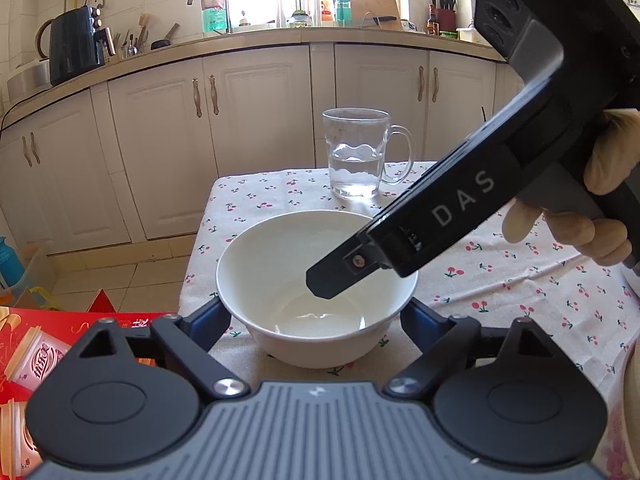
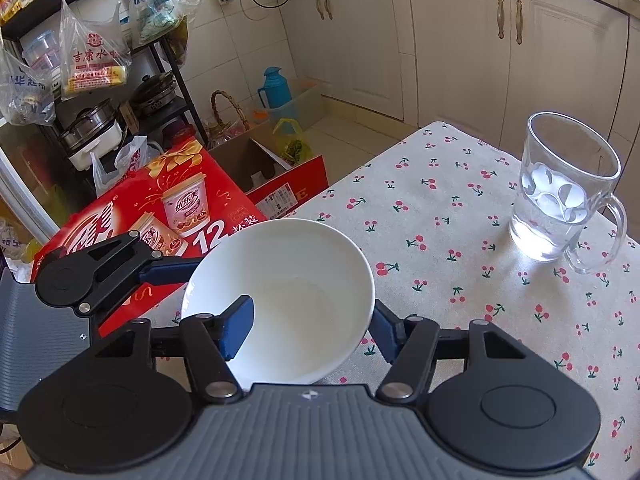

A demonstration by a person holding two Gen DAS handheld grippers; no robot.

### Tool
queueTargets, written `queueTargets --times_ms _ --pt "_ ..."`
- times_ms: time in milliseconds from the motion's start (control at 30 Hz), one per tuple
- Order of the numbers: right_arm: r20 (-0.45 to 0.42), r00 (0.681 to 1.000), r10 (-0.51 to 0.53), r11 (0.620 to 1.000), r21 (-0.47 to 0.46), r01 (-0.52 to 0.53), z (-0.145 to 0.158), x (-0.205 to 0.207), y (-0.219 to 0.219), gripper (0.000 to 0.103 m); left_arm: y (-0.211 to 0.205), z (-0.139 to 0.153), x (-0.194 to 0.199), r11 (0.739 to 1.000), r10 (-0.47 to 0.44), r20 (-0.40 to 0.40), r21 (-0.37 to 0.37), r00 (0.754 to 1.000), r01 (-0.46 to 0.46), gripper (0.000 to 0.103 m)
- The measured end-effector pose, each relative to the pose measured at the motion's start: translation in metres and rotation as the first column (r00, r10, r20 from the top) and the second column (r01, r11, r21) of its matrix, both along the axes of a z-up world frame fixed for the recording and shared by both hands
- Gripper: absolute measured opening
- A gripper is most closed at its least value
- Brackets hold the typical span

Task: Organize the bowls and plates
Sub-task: 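Close the right gripper on the white bowl's rim, then lift the bowl with the right gripper and lower it onto the bowl stack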

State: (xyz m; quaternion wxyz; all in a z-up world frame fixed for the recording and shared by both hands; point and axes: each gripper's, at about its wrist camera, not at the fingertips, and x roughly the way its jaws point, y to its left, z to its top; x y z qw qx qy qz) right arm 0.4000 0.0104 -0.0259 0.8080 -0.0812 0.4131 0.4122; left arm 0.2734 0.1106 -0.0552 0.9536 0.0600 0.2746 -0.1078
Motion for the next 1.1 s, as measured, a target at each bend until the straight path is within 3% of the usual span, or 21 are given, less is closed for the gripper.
queueTargets --times_ms 400,1100 --pt "0.012 1.0 -0.015 1.0 -0.003 0.015 0.02 -0.037 -0.014 0.068 -0.012 0.024 -0.037 0.999 -0.035 -0.005 0.007 0.999 0.035 0.091" --pt "0.088 0.994 -0.062 0.997 0.049 0.058 0.067 -0.152 -0.066 0.068 -0.048 0.067 -0.127 0.994 -0.11 0.03 0.01 0.993 0.109 0.091"
